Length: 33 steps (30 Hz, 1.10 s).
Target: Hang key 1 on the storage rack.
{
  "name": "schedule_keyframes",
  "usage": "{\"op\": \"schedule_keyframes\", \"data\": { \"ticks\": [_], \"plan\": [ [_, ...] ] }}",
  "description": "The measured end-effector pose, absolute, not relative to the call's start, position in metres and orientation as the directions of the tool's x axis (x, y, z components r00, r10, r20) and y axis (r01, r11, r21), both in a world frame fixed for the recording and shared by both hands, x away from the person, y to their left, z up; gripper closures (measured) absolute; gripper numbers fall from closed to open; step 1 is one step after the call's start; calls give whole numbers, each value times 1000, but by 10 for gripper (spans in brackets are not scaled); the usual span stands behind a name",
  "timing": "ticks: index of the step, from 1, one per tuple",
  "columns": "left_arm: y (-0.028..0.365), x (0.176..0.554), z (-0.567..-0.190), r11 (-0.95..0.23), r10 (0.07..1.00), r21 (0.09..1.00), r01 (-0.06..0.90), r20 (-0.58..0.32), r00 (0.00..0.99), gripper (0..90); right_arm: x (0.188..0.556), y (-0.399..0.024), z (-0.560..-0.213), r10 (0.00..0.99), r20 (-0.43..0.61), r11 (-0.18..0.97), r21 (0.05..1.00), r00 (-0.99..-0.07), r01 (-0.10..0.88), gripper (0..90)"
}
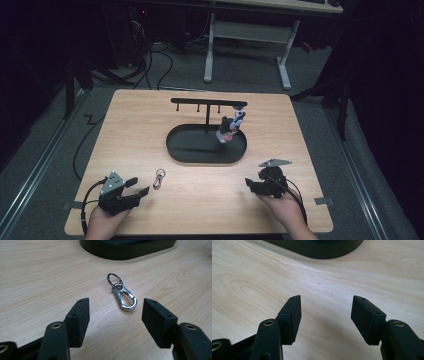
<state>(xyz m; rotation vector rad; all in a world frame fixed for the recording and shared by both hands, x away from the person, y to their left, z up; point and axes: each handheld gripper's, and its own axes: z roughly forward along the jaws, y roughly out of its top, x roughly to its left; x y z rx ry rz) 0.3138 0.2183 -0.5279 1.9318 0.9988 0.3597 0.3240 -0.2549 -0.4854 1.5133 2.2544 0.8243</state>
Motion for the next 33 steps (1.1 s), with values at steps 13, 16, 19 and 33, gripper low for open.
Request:
{"op": "schedule_keyframes", "data": {
  "ticks": [13, 16, 19, 33],
  "plan": [
    [212, 326, -521, -283, 819, 790, 545, -97, 565, 601, 276, -266, -510, 911, 63, 201, 795, -407, 572, 448],
    [201, 334, -519, -336, 840, 771, 540, -14, 543, 812, 271, -270, -505, 905, 79, 180, 820, -418, 543, 452],
    [186, 344, -520, -398, 839, 736, 547, 51, 542, 900, 271, -270, -506, 900, 81, 187, 816, -429, 547, 455],
    [105, 334, -525, -470, 758, 703, 534, 10, 653, 900, 270, -268, -508, 877, 100, 204, 809, -471, 551, 461]
  ]
}}
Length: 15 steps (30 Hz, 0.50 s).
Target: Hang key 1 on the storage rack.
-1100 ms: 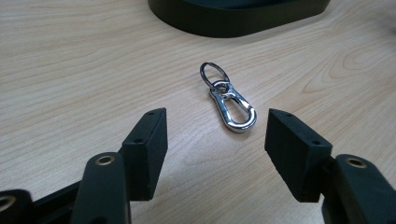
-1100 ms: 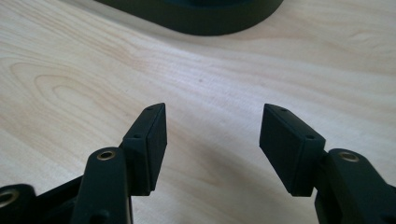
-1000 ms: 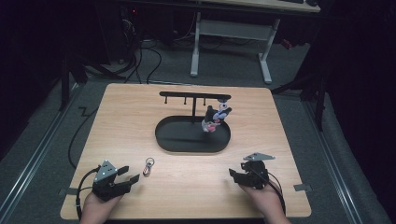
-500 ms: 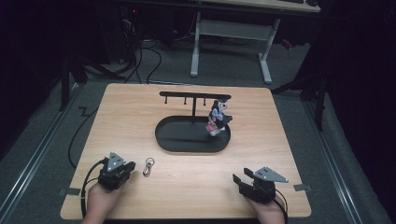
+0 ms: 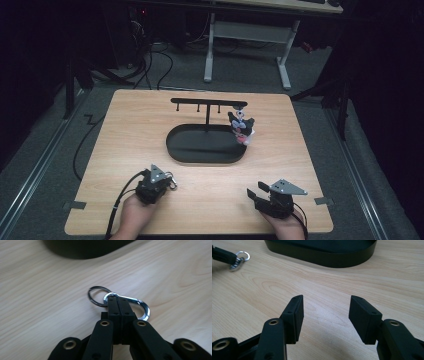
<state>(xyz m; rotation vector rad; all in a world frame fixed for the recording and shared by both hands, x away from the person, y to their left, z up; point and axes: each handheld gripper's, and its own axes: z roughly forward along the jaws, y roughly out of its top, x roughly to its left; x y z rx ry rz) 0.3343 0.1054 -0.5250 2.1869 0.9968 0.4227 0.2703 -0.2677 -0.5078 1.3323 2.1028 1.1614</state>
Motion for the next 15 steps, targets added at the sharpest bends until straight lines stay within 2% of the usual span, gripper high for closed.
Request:
{"op": "schedule_keyframes", "data": {
  "ticks": [4, 6, 11, 15],
  "plan": [
    [71, 332, -525, -492, 727, 717, 493, 27, 686, 882, 271, -267, -508, 873, 104, 207, 805, -476, 556, 461],
    [69, 333, -523, -470, 737, 732, 493, 19, 675, 883, 271, -267, -508, 874, 109, 204, 803, -474, 560, 461],
    [106, 336, -521, -374, 813, 764, 526, -3, 582, 900, 269, -270, -508, 874, 116, 196, 803, -471, 562, 462],
    [122, 351, -530, -345, 849, 730, 590, -25, 527, 900, 269, -272, -509, 874, 128, 188, 800, -468, 570, 462]
  ]
}}
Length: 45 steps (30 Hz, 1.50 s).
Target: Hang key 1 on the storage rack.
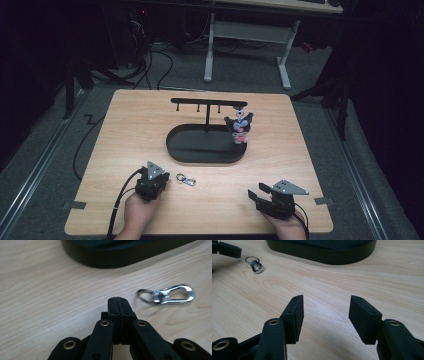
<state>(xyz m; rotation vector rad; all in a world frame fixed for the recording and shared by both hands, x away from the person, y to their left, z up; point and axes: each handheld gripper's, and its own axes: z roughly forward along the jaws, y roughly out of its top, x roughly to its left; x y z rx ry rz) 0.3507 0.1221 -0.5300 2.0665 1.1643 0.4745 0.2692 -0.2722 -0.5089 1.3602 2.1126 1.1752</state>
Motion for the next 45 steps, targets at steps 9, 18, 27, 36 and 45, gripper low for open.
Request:
{"op": "schedule_keyframes", "data": {
  "ticks": [9, 18, 27, 36, 45],
  "plan": [
    [67, 350, -528, -437, 760, 723, 535, -22, 650, 900, 270, -270, -509, 871, 132, 192, 795, -473, 576, 463],
    [-11, 327, -528, -514, 613, 728, 453, -57, 788, 900, 270, -272, -510, 868, 137, 193, 793, -478, 578, 465],
    [-59, 304, -527, -550, 507, 737, 393, -79, 858, 900, 271, -274, -511, 862, 160, 186, 783, -481, 594, 486],
    [36, 314, -525, -483, 640, 759, 436, -33, 768, 858, 274, -265, -514, 835, 187, 203, 769, -518, 606, 547],
    [181, 317, -520, -342, 817, 772, 536, -38, 576, 736, 297, -249, -520, 803, 235, 228, 727, -547, 647, 632]
  ]
}}
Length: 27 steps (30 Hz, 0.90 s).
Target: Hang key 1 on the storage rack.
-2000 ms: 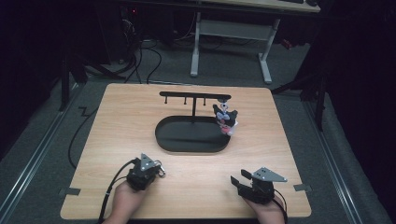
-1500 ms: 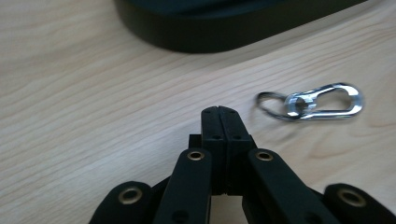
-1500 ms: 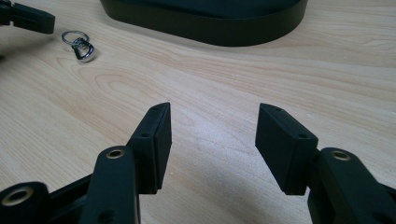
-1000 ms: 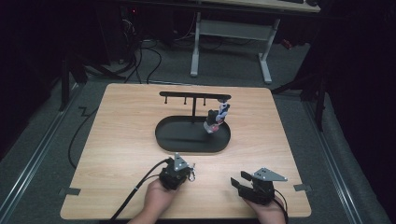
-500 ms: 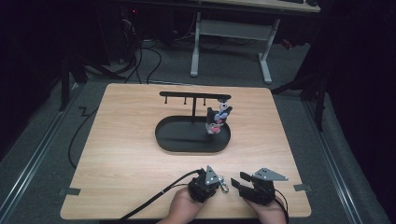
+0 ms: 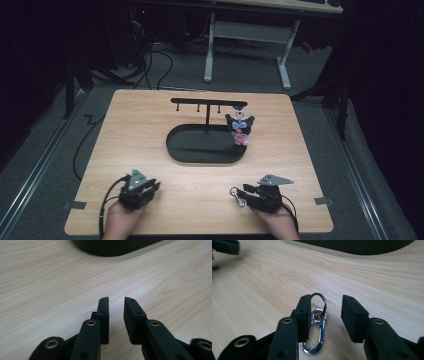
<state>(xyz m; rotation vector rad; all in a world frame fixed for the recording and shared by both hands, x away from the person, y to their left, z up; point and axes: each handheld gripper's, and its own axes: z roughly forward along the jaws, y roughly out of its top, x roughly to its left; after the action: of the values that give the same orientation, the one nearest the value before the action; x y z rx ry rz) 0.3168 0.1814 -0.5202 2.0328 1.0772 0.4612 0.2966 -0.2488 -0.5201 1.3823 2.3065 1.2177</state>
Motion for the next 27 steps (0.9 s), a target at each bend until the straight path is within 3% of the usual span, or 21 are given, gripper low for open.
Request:
{"op": "schedule_keyframes", "data": {
  "ticks": [7, 10, 21, 27],
  "plan": [
    [218, 312, -520, -219, 852, 814, 538, -109, 512, 680, 313, -236, -518, 765, 262, 300, 665, -589, 684, 663],
    [219, 312, -520, -214, 846, 819, 532, -117, 520, 672, 319, -228, -516, 763, 233, 359, 623, -603, 695, 673],
    [219, 314, -520, -233, 825, 824, 517, -114, 553, 672, 322, -215, -496, 743, 130, 523, 499, -657, 691, 877],
    [220, 314, -519, -229, 819, 827, 513, -121, 560, 672, 322, -206, -487, 726, 89, 593, 421, -682, 686, 889]
  ]
}}
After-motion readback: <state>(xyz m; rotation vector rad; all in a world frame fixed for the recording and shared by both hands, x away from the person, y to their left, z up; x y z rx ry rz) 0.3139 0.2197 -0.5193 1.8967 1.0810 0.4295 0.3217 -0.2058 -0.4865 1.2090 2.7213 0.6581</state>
